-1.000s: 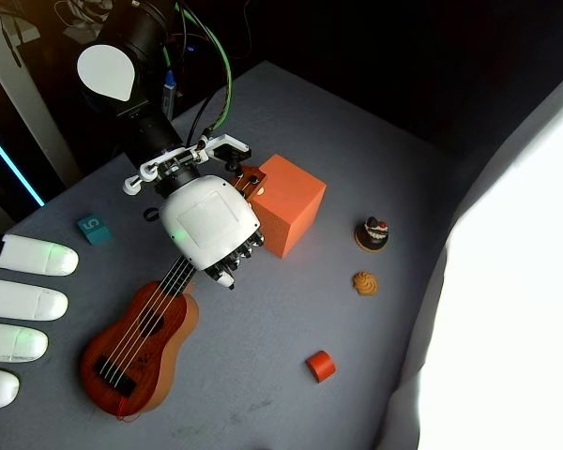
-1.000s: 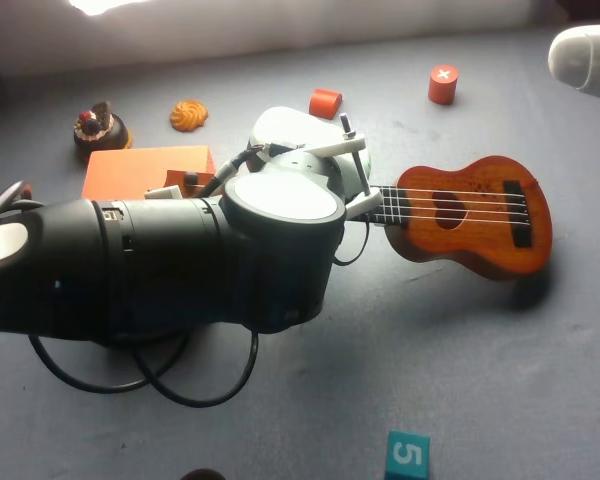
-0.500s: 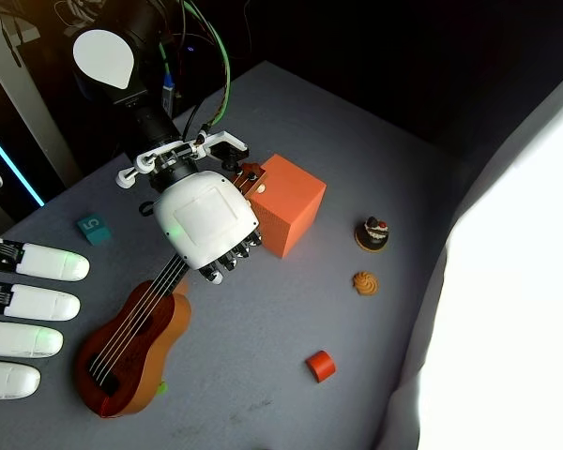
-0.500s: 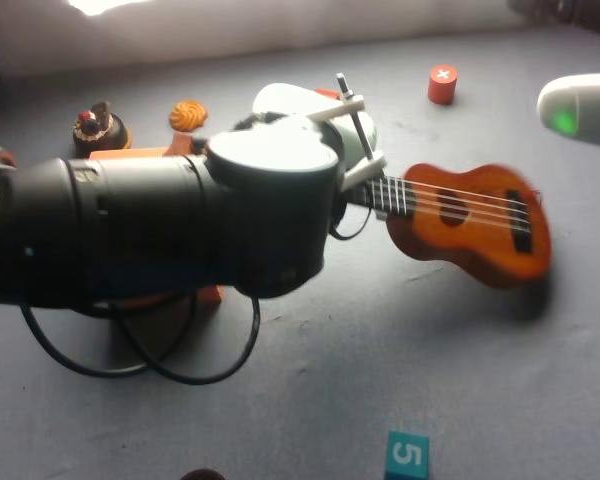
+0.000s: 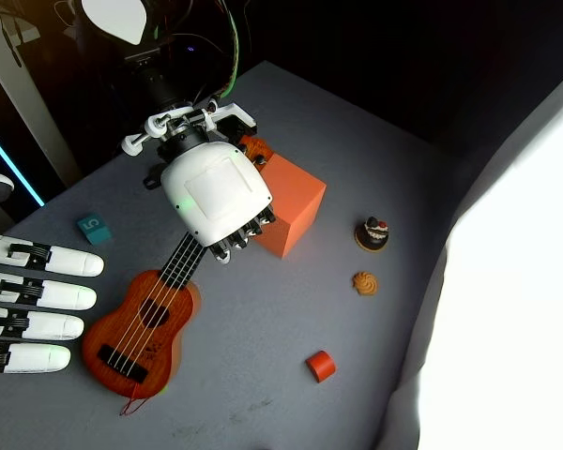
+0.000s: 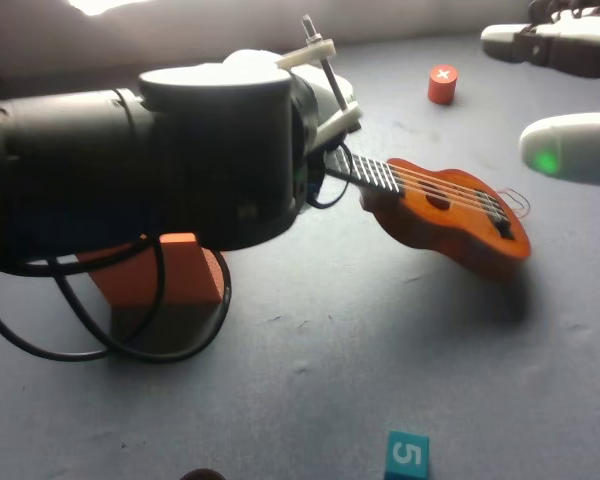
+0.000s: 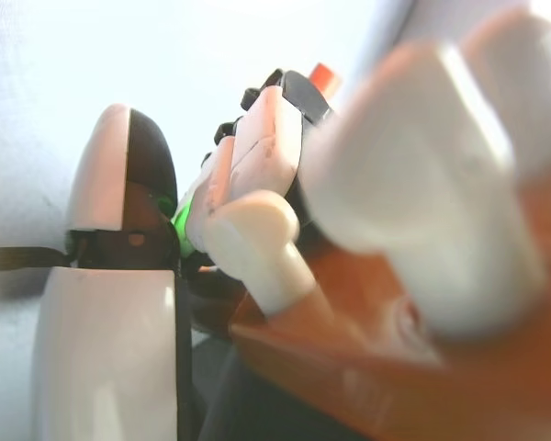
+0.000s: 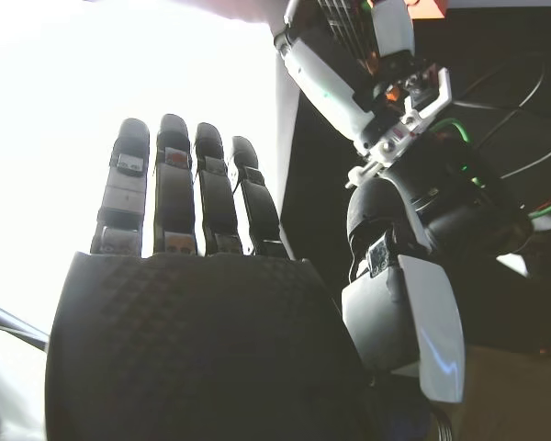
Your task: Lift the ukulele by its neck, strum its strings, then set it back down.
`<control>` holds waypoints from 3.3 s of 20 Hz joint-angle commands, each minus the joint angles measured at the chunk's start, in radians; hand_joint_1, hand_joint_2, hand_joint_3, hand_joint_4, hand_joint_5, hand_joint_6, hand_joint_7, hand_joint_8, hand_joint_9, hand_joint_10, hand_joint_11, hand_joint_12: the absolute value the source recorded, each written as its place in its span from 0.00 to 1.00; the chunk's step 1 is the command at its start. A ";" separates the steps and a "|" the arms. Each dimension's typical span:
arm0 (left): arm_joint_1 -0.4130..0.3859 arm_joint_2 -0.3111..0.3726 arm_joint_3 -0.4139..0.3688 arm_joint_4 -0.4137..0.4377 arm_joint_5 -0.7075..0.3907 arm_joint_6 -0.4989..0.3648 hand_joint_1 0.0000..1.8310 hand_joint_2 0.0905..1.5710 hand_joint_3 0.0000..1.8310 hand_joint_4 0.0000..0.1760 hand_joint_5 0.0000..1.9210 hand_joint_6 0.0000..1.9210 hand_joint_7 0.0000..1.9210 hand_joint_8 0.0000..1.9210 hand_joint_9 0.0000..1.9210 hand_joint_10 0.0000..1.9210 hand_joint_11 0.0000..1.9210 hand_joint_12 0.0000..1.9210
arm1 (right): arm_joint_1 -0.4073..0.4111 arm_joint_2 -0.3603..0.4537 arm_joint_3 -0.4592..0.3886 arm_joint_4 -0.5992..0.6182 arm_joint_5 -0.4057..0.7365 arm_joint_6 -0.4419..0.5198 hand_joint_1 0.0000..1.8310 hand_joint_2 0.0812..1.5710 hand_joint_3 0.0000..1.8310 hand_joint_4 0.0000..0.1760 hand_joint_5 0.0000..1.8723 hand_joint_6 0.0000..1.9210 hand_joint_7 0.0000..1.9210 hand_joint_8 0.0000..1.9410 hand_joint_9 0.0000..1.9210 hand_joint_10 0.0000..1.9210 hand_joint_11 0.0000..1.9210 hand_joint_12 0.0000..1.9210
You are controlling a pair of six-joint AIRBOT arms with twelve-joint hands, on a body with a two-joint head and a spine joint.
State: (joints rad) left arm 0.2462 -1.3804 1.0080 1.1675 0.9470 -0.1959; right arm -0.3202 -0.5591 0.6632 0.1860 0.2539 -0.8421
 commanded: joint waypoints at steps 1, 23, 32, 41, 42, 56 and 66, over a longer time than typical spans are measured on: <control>-0.019 0.010 -0.006 0.067 0.005 0.009 0.82 0.75 0.01 0.32 0.67 1.00 0.72 1.00 0.77 1.00 0.79 1.00 | 0.006 0.001 0.004 -0.002 0.099 0.004 0.02 0.82 0.00 0.00 0.07 0.00 0.08 0.00 0.07 0.01 0.00 0.10; -0.079 0.125 -0.063 0.026 -0.247 -0.140 0.82 0.74 0.00 1.00 0.70 1.00 0.74 1.00 0.79 1.00 0.80 1.00 | -0.006 -0.222 0.241 -0.083 0.077 0.223 0.03 0.82 0.00 0.00 0.07 0.01 0.08 0.00 0.08 0.00 0.00 0.23; -0.076 0.138 -0.065 0.022 -0.274 -0.192 0.82 0.75 0.01 0.94 0.70 1.00 0.75 1.00 0.79 1.00 0.79 1.00 | 0.011 -0.210 0.193 -0.083 0.010 0.243 0.00 0.83 0.00 0.00 0.04 0.00 0.06 0.00 0.04 0.00 0.00 0.00; -0.073 0.138 -0.061 0.020 -0.274 -0.192 0.81 0.75 0.01 1.00 0.67 1.00 0.74 1.00 0.78 1.00 0.80 1.00 | 0.046 -0.137 0.088 -0.056 -0.064 0.230 0.00 0.83 0.00 0.00 0.06 0.01 0.07 0.00 0.05 0.00 0.00 0.00; -0.073 0.138 -0.060 0.020 -0.274 -0.192 0.80 0.76 0.01 1.00 0.67 1.00 0.74 1.00 0.78 1.00 0.80 1.00 | 0.050 -0.124 0.071 -0.056 -0.072 0.230 0.00 0.83 0.00 0.00 0.06 0.01 0.06 0.00 0.05 0.00 0.00 0.00; -0.074 0.138 -0.062 0.019 -0.274 -0.192 0.81 0.75 0.00 0.97 0.69 1.00 0.74 1.00 0.78 1.00 0.80 1.00 | 0.115 0.035 -0.046 -0.033 -0.102 0.214 0.00 0.82 0.00 0.00 0.06 0.00 0.06 0.00 0.05 0.00 0.00 0.00; -0.074 0.141 -0.069 0.051 -0.244 -0.154 0.78 0.76 0.01 0.98 0.68 1.00 0.74 1.00 0.79 1.00 0.80 1.00 | 0.099 0.098 -0.051 -0.033 0.085 0.148 0.00 0.82 0.00 0.00 0.07 0.01 0.07 0.00 0.05 0.00 0.00 0.00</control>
State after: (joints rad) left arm 0.1818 -1.2419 0.9428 1.1549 0.7219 -0.3515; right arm -0.2298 -0.4667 0.6128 0.1463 0.2123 -0.7040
